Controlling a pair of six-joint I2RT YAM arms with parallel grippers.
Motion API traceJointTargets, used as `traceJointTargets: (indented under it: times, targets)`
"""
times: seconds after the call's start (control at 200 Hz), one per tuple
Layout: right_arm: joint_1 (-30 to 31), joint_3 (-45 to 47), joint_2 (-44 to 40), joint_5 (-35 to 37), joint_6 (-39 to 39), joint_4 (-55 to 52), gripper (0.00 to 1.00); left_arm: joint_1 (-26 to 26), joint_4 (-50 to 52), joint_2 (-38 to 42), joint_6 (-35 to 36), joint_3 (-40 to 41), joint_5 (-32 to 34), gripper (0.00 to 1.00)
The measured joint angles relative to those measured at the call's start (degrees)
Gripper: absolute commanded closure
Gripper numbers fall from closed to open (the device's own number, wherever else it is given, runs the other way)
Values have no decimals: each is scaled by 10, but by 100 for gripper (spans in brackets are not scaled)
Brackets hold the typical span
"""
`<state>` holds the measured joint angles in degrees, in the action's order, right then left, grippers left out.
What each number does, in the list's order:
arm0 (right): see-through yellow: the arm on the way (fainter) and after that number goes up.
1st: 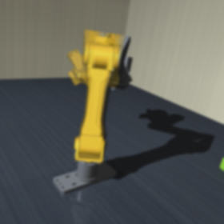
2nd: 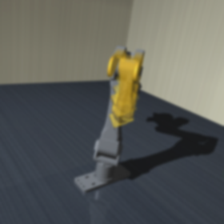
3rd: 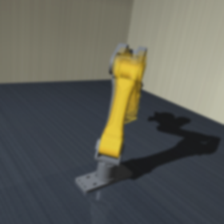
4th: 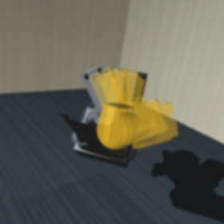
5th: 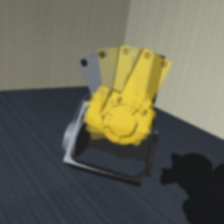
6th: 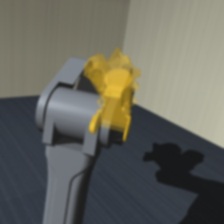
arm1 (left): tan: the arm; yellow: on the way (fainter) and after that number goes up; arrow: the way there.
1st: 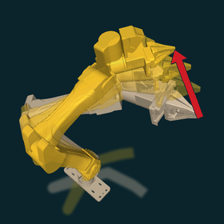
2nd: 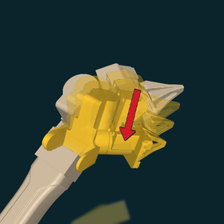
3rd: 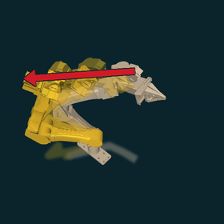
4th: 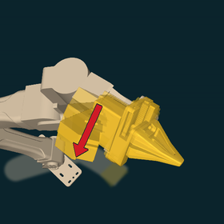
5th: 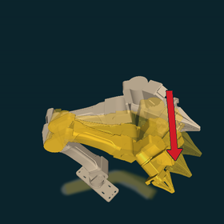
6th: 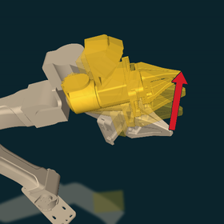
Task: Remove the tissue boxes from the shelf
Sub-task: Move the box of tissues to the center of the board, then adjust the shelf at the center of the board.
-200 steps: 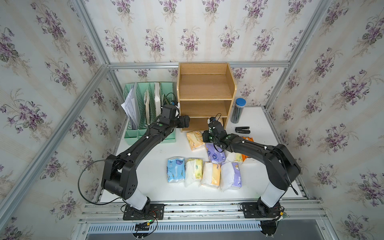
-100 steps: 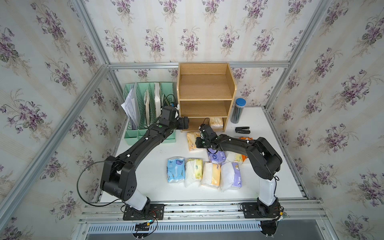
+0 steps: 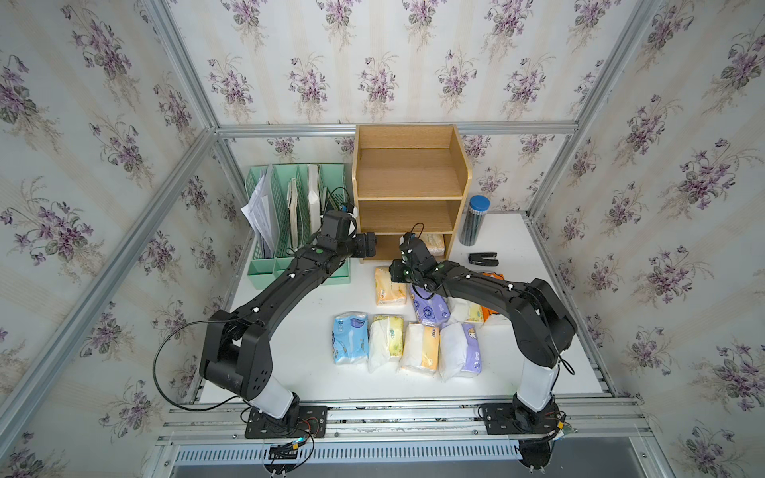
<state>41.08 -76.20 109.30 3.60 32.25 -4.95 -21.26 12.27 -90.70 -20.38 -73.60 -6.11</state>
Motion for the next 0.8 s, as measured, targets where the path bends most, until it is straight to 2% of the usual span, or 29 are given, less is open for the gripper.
traceJointTargets:
  times: [0.185, 0.31, 0.48, 0.799]
  targets:
    - [-8, -61, 79, 0, -12, 11, 60, 0, 0, 23, 1, 17, 4, 8]
    - [-6, -70, 109, -15, -16, 28, 61, 0, 0, 39, 5, 29, 11, 7]
    - [2, -2, 96, -31, -21, 57, 63, 0, -1, 62, 9, 50, 15, 6]
    - [21, 156, -6, -29, -29, 110, 65, 0, -5, 76, 11, 65, 43, 1]
